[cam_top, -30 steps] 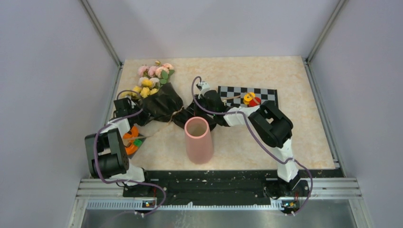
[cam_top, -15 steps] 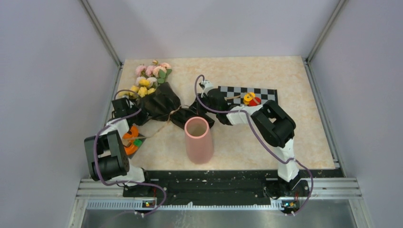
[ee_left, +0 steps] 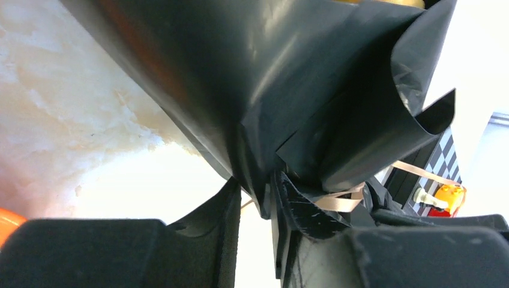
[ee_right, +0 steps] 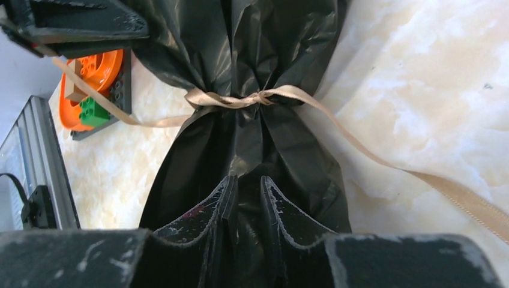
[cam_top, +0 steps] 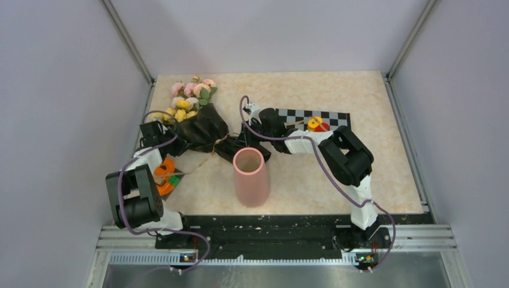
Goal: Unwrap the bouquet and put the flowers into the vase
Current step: Untie the ribbon from the wrapping paper.
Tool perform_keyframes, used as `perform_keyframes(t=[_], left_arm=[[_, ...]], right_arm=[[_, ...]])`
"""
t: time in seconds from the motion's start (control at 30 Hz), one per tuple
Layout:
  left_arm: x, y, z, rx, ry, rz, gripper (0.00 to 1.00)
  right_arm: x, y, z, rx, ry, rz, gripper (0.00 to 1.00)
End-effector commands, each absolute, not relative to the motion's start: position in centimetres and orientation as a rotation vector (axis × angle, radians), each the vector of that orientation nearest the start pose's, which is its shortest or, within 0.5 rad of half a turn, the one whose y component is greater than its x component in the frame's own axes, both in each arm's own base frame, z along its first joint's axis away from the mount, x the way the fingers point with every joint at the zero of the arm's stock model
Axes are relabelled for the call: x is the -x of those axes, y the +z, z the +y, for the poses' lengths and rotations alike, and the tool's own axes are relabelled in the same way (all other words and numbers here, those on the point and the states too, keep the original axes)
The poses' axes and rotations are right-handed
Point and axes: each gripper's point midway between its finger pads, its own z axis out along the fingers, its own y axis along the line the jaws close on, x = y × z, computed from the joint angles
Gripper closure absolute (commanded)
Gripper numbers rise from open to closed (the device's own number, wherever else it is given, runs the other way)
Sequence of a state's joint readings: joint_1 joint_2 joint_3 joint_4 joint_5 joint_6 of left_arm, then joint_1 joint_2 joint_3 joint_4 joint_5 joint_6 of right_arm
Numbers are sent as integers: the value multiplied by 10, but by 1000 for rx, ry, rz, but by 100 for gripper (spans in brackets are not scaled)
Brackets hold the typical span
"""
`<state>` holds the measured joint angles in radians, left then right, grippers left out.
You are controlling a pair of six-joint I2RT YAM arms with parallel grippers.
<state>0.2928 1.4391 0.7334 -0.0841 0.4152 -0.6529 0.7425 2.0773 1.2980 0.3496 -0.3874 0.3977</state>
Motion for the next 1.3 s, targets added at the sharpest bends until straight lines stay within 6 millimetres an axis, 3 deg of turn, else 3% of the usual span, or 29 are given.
perform_keyframes(t=[0.0,0.23,0.63,0.9,1.07,1.13,1.27], left_arm=[[-375,84,13,868,-679,2174,76],[-401,85,18,884,-702,2157,100],[-461,104,30,871,-742,2107,100],[-484,94,10,751,-800,2157,100],[-492,99,0,683,-790,2174,100],[-492,104,2,674,-763,2175,95],[-485,121,12,661,-659,2167,65]], right_arm=[[-347,99,441,726,1141,2005,78],[-339,89,449,820,1156,2018,77],[-333,82,477,955,1266,2002,77],[-322,65,489,1009,1348,2023,76],[-319,63,495,1044,1383,2015,74],[-319,64,496,1054,1387,2011,74],[-322,77,494,1049,1356,1982,72]])
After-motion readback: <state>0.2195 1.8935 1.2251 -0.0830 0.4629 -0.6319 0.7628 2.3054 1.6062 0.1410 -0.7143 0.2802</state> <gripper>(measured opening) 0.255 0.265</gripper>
